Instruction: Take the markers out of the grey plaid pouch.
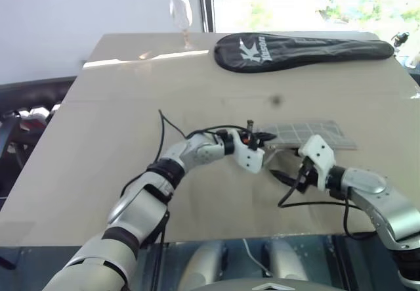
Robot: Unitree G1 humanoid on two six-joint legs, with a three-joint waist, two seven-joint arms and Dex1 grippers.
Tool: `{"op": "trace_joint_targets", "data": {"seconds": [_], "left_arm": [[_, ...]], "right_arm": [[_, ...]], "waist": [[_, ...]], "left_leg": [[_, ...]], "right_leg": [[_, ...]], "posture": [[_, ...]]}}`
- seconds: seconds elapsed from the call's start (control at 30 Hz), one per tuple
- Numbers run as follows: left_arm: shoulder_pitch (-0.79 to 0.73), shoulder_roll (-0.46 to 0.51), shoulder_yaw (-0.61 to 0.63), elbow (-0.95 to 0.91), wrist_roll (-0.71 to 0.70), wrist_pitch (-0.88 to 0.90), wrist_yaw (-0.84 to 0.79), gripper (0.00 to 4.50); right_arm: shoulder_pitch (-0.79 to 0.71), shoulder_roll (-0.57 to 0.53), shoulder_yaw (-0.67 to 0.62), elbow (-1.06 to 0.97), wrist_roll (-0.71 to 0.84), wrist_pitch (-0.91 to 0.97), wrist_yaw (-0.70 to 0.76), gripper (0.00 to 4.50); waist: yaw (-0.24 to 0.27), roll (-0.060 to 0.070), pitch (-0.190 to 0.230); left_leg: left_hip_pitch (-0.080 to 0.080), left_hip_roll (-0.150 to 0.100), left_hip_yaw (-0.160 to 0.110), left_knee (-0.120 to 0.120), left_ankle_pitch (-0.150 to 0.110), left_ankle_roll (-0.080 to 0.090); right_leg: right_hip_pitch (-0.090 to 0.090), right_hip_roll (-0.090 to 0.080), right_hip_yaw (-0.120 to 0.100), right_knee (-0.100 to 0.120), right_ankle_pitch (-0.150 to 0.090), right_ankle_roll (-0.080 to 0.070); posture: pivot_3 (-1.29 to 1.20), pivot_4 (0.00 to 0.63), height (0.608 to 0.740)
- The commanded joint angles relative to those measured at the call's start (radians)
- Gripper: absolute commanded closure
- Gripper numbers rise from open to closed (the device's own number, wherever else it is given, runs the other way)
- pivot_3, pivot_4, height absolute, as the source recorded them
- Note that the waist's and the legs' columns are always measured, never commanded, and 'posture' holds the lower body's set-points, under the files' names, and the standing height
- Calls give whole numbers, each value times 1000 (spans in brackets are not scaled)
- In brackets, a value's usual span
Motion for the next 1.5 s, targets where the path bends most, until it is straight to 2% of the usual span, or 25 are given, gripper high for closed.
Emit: {"op": "trace_joint_targets", "data": {"seconds": [0.03, 0.47, 0.5, 0.53, 0.57, 0.6, 0.63, 0.77, 0.8, 1.2, 1.5], "left_arm": [[5, 1, -4, 1, 13, -9, 9, 4459], [-3, -14, -13, 19, 30, -10, 18, 4459], [-3, -13, -13, 18, 31, -9, 18, 4500], [-3, -13, -13, 19, 32, -9, 19, 4500], [-2, -12, -13, 19, 32, -9, 19, 4500], [-1, -11, -13, 19, 33, -10, 19, 4500], [1, -10, -13, 19, 34, -10, 20, 4500], [5, -4, -15, 20, 40, -12, 24, 4500], [6, -3, -15, 19, 42, -13, 25, 4500], [25, 10, -9, 16, 47, -11, 37, 4500], [47, 57, 21, 17, 20, 5, 38, 4500]], "right_arm": [[-20, -19, -14, -87, 24, 38, 12, 162], [-52, -23, 21, -146, 43, 149, 9, 162], [-54, -21, 16, -145, 47, 155, 6, 661], [-57, -20, 11, -143, 51, 161, 4, 958], [-59, -20, 7, -142, 54, 165, 3, 1560], [-60, -21, 3, -141, 57, 168, 4, 1980], [-60, -24, -1, -141, 59, 169, 5, 2257], [-60, -39, -17, -134, 67, 170, 13, 4162], [-59, -42, -20, -134, 69, 170, 14, 4389], [-41, -49, -91, -147, 107, 209, -16, 4389], [146, -174, -388, -37, 137, 184, 51, 4389]], "waist": [[0, 0, 0], [1, 0, 0], [1, 0, 0], [1, 0, 0], [1, 0, 0], [1, 0, 0], [1, 0, 0], [1, 0, 0], [1, 0, 0], [1, 0, -1], [-1, -1, -2]], "left_leg": [[0, 0, 0, 0, 0, 0], [0, 0, 0, 1, 0, 0], [0, 0, 0, 1, 0, 0], [0, 0, 0, 1, 0, 0], [0, 0, 0, 1, 0, 0], [0, 0, 0, 1, 0, 0], [0, 0, 0, 1, 0, 0], [1, 0, 0, 1, 0, 0], [1, 0, 0, 1, 0, 0], [1, 0, 0, 1, 0, 0], [2, 0, 1, 1, 0, 0]], "right_leg": [[0, 0, 0, 0, 0, 0], [1, 0, 0, 0, 0, 0], [1, 0, 0, 0, 0, 0], [1, 0, 0, 0, 0, 0], [1, 0, 0, 0, 0, 0], [1, 0, 0, 0, 0, 0], [1, 0, 0, 0, 0, 0], [1, 0, 0, 0, 0, 0], [1, 0, 0, 0, 0, 0], [1, 0, 0, 1, 0, 0], [1, 0, 1, 1, 0, 0]], "posture": [[0, 150, 740], [0, 150, 740], [0, 150, 740], [0, 150, 740], [0, 150, 740], [0, 150, 740], [0, 150, 740], [0, 150, 740], [0, 150, 740], [0, 150, 740], [0, 150, 740]]}}
